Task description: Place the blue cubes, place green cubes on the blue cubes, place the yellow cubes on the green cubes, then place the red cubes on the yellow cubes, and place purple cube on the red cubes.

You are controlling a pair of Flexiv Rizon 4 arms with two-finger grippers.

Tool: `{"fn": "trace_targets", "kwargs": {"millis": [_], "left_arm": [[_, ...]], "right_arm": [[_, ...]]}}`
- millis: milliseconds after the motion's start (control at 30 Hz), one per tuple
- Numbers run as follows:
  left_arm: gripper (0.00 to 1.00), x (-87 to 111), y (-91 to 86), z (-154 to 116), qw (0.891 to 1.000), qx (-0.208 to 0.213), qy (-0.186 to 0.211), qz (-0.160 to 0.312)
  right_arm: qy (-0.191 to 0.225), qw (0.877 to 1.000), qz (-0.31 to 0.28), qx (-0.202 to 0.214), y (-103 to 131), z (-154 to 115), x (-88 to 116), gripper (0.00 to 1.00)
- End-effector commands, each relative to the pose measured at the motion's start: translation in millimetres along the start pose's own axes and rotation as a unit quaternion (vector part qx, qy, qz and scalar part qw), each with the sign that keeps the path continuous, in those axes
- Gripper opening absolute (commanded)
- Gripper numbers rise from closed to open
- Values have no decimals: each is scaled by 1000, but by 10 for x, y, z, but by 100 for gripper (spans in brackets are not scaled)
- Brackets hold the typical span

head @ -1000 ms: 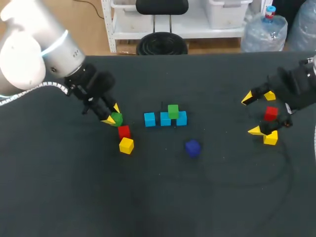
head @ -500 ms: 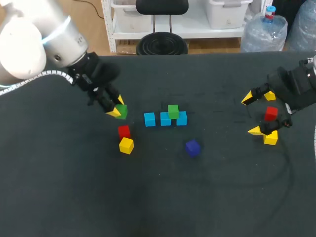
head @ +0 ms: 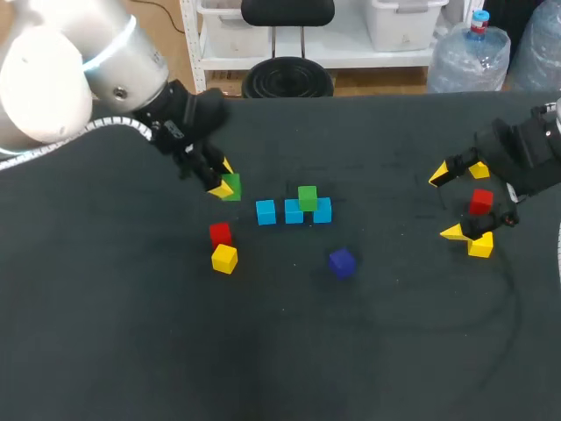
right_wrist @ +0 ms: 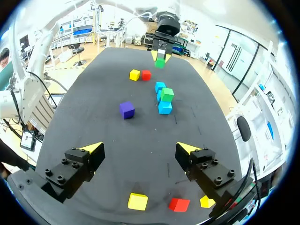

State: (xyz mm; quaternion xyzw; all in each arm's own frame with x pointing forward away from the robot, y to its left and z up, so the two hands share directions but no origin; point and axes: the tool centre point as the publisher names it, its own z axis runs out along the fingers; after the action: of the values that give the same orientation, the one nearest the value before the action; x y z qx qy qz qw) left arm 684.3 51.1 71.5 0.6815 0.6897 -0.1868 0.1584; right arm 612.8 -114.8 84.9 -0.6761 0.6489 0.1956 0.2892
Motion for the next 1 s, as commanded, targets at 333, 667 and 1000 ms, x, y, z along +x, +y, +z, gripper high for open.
{"fn": "trace_targets", "kwargs": {"millis": [333,667,1000], "left_arm": [[0,-226,-84,148,999,-33,-10,-1],[0,-349,-81,245,1000,-27,-11,6],[0,-491,-44,346,999,-20,-16,21]], "right_arm": [[-1,1000,0,0,-1,7,4,100],[-1,1000,0,0,-1,7,4,100],[-1,1000,0,0,-1,7,4,100]]}}
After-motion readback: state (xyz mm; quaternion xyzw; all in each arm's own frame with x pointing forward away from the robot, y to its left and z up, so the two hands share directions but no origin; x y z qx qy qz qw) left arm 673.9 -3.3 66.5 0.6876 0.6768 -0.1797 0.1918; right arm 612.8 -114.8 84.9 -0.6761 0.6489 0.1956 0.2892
